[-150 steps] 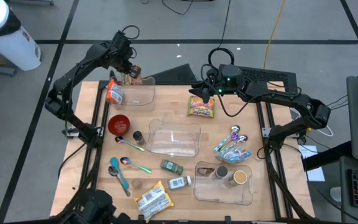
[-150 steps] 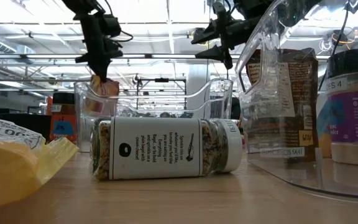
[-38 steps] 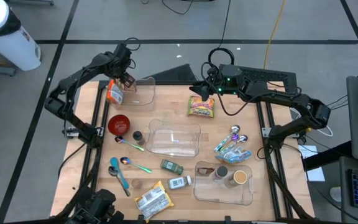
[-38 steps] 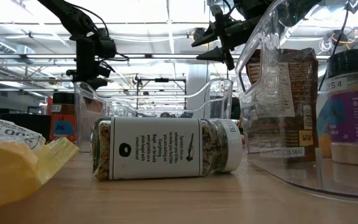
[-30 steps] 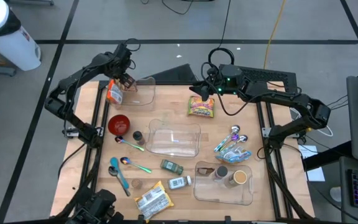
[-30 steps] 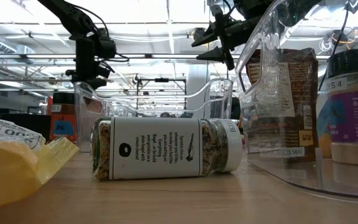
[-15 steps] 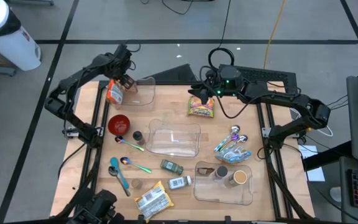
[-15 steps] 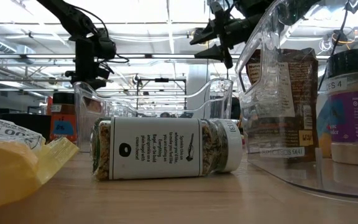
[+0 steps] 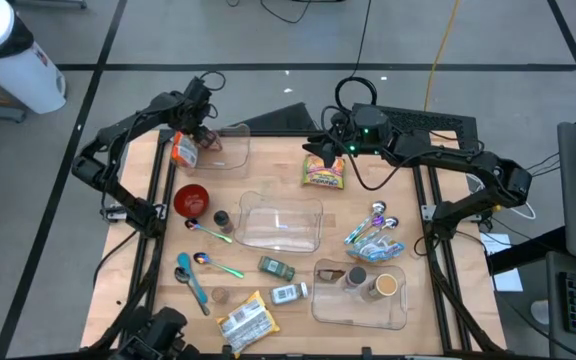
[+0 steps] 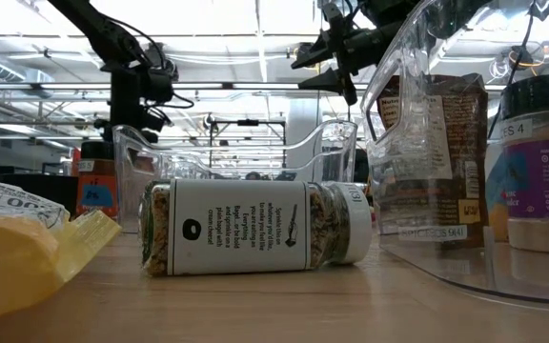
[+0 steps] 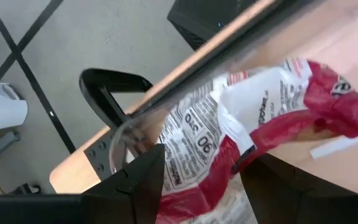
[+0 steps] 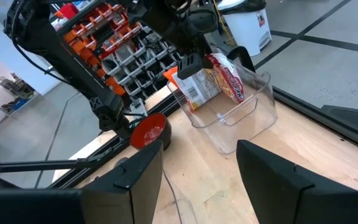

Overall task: Pick & Place Food Item
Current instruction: Put the red noodle pack into the top transparent bin

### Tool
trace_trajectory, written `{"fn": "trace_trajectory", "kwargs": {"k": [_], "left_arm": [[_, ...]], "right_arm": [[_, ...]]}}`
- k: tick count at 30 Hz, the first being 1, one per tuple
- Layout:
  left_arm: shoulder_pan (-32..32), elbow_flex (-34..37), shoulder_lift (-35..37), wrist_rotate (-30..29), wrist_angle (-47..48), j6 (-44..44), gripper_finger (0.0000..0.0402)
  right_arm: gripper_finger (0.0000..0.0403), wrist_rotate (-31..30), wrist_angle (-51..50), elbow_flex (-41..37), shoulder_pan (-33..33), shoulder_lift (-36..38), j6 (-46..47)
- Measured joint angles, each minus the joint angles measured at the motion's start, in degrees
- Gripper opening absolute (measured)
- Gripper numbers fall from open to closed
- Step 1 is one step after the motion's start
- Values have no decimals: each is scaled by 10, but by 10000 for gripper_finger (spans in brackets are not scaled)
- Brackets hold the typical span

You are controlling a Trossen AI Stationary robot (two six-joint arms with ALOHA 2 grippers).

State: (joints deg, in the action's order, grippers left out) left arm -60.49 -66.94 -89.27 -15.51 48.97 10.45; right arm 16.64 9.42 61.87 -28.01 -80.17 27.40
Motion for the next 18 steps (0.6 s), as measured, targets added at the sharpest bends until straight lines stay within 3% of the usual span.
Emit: {"fn": "trace_trajectory", "kwargs": {"k": [9,14,18], "left_arm": [[0,-30,0,21,18,7,209],[1,-71,0,64,57,9,210],[2,-114,0,135,78,11,209]], "right_arm": [[196,0,0,0,0,0,6],[196,0,0,0,0,0,5],[196,0,0,0,0,0,5]]}}
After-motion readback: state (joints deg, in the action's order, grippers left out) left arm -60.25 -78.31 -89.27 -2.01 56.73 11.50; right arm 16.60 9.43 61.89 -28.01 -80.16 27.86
